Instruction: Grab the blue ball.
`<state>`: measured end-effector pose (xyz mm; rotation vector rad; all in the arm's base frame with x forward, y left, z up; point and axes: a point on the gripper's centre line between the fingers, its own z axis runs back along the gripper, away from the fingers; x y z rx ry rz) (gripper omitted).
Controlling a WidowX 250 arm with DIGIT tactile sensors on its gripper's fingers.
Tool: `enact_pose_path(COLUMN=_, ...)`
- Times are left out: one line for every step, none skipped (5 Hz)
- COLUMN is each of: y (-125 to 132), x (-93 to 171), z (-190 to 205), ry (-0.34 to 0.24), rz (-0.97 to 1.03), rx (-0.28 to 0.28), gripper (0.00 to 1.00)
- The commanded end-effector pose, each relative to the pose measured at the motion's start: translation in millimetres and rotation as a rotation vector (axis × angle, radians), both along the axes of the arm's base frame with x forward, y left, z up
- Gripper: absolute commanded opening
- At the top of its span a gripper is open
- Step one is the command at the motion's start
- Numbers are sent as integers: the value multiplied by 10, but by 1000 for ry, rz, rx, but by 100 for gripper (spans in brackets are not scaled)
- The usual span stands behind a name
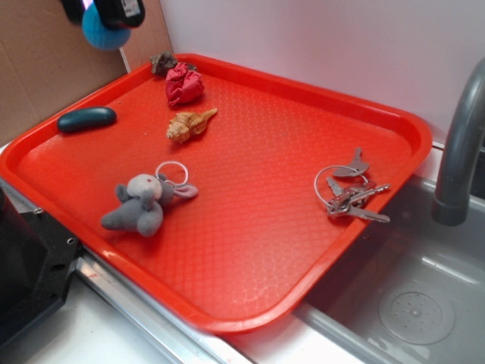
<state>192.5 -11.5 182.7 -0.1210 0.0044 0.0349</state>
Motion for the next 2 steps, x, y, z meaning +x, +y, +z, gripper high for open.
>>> enact_pose_path(y=114, x=-463, z=249, ry=-69, rz=-103, rx=28, gripper=0)
enact_pose_path(y=240, x=-550, z=197, ry=-82, rz=-66, rx=54, gripper=0)
